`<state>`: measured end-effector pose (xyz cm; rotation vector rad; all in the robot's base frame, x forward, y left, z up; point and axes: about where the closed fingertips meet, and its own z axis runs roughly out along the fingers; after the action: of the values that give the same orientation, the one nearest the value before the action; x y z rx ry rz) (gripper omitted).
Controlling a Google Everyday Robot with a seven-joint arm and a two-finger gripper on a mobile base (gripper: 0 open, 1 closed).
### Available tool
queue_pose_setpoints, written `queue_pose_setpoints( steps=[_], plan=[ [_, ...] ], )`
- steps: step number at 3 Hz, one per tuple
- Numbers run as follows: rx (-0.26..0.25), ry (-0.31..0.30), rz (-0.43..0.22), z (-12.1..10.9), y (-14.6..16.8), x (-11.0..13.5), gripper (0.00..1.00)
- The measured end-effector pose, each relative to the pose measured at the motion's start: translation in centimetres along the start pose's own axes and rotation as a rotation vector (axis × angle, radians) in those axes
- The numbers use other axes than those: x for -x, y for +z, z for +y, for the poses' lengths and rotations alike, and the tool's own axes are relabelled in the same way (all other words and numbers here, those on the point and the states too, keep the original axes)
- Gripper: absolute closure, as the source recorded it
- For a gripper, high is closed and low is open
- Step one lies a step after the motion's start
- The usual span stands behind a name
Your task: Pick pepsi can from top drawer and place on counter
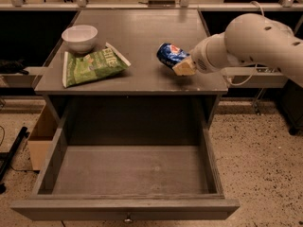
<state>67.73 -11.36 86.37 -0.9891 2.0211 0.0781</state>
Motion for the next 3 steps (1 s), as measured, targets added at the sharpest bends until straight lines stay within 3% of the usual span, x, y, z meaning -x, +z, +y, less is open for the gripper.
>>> queue_pose_setpoints(
  steps=[1, 3],
  plan=[
    [0.0, 0.0, 0.0, 0.0, 0.0, 0.0, 1.0],
    [0.0, 0.0, 0.0, 0.01, 0.0, 0.01, 0.58]
  ],
)
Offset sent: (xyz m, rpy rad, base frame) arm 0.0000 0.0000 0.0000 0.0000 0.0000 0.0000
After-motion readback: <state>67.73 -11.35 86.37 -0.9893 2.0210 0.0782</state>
